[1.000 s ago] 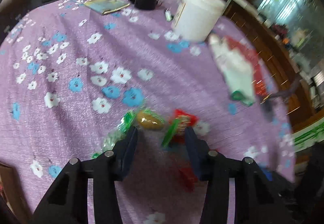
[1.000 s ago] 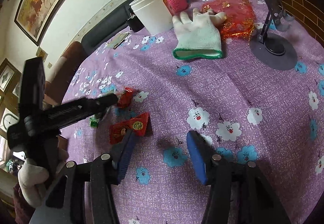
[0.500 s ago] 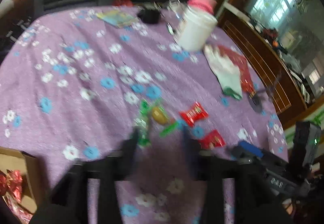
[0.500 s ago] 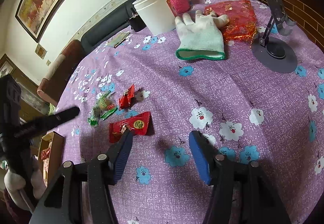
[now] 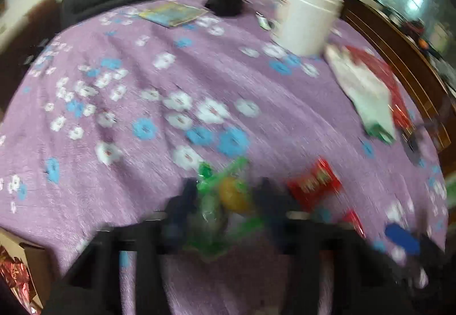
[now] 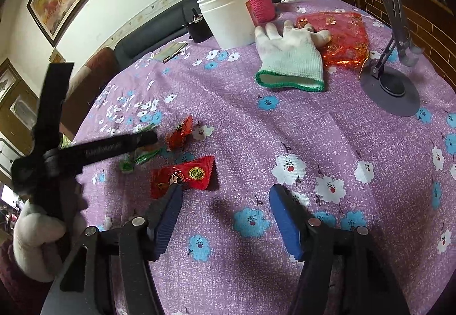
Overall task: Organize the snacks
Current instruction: 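Grasp the clear green-wrapped candy with the left tool and lift it, then grasp the clear green-trimmed cake packet with the right tool while the left tool carries the candy toward the tray, then lower both held snacks into the tray and open both tools, then move both open tools back toward the red packets on the table, then grasp the red gold-emblem packet with the right tool while the left tool grasps the small red candy, then carry both red snacks into the tray and open both tools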
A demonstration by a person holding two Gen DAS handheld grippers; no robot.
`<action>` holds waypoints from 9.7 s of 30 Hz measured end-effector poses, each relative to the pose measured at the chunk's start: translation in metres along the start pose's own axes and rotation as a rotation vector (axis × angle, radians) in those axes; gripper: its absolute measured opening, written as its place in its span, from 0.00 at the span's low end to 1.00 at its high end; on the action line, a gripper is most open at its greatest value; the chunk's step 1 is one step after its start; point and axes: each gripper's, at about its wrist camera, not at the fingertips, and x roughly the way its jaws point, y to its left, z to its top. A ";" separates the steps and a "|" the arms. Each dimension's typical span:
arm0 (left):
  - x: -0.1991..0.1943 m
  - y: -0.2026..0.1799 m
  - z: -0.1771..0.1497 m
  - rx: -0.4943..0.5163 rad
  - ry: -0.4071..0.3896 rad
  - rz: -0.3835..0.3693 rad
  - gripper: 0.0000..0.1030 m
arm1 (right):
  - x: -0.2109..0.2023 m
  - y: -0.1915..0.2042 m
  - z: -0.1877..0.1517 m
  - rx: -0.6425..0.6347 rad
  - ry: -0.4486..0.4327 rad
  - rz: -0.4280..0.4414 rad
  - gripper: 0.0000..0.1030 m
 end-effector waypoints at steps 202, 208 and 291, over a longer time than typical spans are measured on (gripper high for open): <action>-0.244 0.122 -0.306 -0.244 -0.304 0.289 0.77 | -0.052 0.124 -0.086 -0.263 0.004 0.061 0.66; -0.242 0.102 -0.290 -0.191 -0.308 0.228 0.77 | -0.060 0.076 -0.066 -0.185 -0.029 0.014 0.66; -0.236 0.149 -0.221 -0.318 -0.347 0.008 0.17 | -0.030 0.008 -0.014 -0.052 -0.068 0.138 0.19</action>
